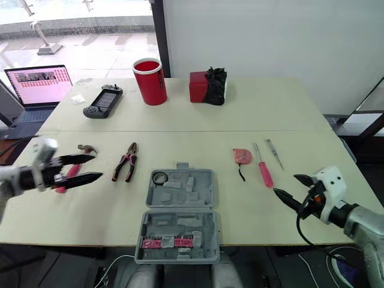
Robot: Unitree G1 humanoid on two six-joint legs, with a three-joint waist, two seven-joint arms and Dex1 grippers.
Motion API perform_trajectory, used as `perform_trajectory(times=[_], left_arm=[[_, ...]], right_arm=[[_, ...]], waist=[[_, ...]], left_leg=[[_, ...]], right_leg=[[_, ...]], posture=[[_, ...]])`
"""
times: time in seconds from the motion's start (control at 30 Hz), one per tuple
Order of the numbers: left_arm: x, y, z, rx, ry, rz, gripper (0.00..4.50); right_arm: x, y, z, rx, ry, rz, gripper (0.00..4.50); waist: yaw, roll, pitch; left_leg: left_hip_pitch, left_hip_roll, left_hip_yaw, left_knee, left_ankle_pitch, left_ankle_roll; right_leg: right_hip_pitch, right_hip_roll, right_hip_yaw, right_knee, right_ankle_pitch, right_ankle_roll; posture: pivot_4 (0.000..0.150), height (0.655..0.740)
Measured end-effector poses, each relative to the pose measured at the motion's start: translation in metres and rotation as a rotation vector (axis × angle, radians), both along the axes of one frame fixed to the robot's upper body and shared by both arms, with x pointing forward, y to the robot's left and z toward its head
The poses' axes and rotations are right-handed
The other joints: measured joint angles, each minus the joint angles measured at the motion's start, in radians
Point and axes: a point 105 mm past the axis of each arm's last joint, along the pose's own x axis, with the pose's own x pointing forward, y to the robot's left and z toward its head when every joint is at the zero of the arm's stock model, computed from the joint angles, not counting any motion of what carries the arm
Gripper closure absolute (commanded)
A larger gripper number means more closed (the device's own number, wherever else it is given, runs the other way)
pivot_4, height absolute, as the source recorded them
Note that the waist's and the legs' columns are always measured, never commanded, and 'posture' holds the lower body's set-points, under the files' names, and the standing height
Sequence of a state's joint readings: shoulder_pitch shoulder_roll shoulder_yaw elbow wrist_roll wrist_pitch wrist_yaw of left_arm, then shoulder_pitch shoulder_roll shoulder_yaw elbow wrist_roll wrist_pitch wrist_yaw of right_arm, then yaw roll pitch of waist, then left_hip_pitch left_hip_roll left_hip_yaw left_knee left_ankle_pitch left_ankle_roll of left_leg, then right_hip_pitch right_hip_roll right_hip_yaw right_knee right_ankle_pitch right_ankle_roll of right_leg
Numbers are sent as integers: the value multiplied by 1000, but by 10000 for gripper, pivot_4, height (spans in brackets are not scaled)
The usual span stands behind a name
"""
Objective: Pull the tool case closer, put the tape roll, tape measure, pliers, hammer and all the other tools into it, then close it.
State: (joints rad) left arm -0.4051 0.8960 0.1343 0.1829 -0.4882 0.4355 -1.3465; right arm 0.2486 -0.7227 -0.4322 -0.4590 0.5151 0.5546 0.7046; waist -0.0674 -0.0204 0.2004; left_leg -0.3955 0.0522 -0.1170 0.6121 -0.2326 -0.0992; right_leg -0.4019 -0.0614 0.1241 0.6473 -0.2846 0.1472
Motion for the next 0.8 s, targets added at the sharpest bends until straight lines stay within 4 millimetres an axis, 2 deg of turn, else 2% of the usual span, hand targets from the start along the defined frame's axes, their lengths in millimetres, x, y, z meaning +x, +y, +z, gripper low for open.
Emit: perform_trajectory(times=[0.07,0.13,0.3,0.37,0.47,0.63,0.7,0.8], left_arm=[[6,-26,14,7,-35,-100,141],[10,-42,21,5,-65,-151,141],[14,-70,18,21,-103,-210,141],[13,-72,17,35,-124,-208,141],[4,-75,10,68,-125,-230,141],[5,-74,8,95,-166,-186,141],[-1,-68,3,112,-166,-161,141],[-8,-62,-3,126,-154,-134,141]], right_arm=[[-2,22,9,-25,-23,14,0],[-1,33,13,-14,-28,11,0],[10,46,1,63,56,-52,0],[17,49,-8,96,84,-87,0],[32,51,-30,38,132,-130,0],[63,47,-42,17,123,-201,0],[77,44,-46,23,115,-235,0],[87,43,-58,39,134,-270,0]], waist=[[-1,0,0],[-2,0,0],[-1,-1,0],[-2,-1,0],[-1,0,0],[1,-1,0],[-3,-1,0],[-1,0,1]], left_leg=[[0,0,0,1,0,0],[1,0,0,1,0,0],[0,0,0,0,0,0],[0,0,0,0,0,0],[0,0,0,0,0,0],[-1,0,0,1,0,0],[0,0,0,-1,0,0],[-1,0,0,-2,0,0]], right_leg=[[0,0,0,0,0,0],[1,0,0,-1,0,-1],[1,0,0,-1,0,0],[0,0,0,0,0,0],[0,0,0,-1,0,0],[0,0,0,-1,0,-1],[0,0,0,-1,0,0],[-2,0,0,1,1,3]], posture=[[1500,7400],[1500,7400],[1500,7400],[1500,7400],[1500,7400],[1500,7400],[1500,7400],[1500,7400]])
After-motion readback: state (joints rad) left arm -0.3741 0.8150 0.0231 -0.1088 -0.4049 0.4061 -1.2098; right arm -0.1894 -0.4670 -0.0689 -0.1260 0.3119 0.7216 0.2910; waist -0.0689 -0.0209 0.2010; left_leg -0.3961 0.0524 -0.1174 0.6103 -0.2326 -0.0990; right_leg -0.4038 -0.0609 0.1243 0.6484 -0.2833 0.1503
